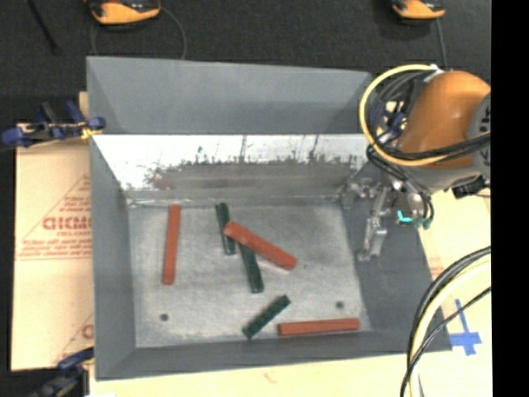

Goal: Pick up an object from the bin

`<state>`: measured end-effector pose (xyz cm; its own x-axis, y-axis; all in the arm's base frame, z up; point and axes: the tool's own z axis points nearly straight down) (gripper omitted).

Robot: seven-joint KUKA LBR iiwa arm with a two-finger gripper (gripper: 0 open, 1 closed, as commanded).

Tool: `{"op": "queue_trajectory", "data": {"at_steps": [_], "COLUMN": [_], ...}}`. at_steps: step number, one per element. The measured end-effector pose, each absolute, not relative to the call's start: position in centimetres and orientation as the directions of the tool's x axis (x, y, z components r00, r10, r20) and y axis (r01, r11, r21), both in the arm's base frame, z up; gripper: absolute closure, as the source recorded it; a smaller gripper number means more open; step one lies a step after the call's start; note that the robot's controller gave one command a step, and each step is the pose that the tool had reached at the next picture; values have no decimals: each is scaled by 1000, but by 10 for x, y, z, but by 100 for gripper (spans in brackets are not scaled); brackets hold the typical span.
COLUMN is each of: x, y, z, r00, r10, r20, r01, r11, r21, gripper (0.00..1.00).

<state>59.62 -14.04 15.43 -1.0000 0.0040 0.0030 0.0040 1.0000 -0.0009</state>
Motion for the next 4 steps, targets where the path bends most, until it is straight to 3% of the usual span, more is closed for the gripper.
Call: {"op": "queue_trajectory", "data": {"at_steps": [1, 2, 3, 4], "x": [592, 593, 582, 579], "y": [-62, 0, 30, 53], "z": [68, 102, 100, 70], "r00": [-981, -947, -788, -632], "r10": [193, 321, 616, 775], "r20": [1, -6, 0, 1], "r01": [193, 321, 616, 775], "r11": [981, 947, 788, 632], "r21": [2, 5, 1, -1], "gripper": [0, 0, 0, 0]}}
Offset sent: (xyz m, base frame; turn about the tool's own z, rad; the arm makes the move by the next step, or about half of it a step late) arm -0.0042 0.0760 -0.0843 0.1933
